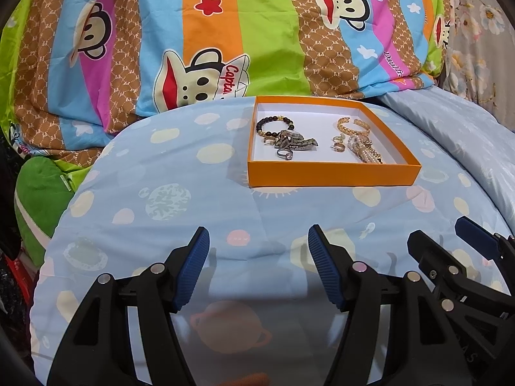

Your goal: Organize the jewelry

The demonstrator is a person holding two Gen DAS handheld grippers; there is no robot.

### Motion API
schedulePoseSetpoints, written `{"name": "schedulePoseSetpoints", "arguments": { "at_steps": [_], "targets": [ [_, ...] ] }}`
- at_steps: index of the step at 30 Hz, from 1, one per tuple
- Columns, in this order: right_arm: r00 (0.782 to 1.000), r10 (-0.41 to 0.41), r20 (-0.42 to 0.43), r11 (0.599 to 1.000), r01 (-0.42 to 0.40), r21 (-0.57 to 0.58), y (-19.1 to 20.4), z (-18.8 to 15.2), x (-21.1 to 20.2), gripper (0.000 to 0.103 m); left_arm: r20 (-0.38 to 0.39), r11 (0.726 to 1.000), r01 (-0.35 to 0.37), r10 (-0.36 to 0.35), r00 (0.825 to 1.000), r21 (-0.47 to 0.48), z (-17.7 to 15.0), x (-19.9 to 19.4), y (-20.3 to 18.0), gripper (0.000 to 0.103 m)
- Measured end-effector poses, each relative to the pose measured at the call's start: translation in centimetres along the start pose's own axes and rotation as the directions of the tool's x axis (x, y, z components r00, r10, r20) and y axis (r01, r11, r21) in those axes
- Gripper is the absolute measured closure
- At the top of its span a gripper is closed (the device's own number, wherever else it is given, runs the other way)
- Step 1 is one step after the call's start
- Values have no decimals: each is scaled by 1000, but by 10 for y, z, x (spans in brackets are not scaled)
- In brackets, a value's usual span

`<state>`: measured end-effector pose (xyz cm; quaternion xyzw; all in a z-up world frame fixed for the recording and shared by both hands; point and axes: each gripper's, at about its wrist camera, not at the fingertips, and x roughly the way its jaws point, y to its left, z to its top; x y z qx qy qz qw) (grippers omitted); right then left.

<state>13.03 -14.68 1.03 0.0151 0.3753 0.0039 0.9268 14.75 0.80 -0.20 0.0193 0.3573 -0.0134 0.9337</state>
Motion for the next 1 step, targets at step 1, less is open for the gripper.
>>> {"name": "schedulePoseSetpoints", "arguments": {
  "at_steps": [1],
  "targets": [
    [1000, -1, 0, 1000, 1, -1, -1, 0, 0, 36, 1, 1000, -3, 3, 1000, 1, 0, 0, -1, 42]
  ]
}}
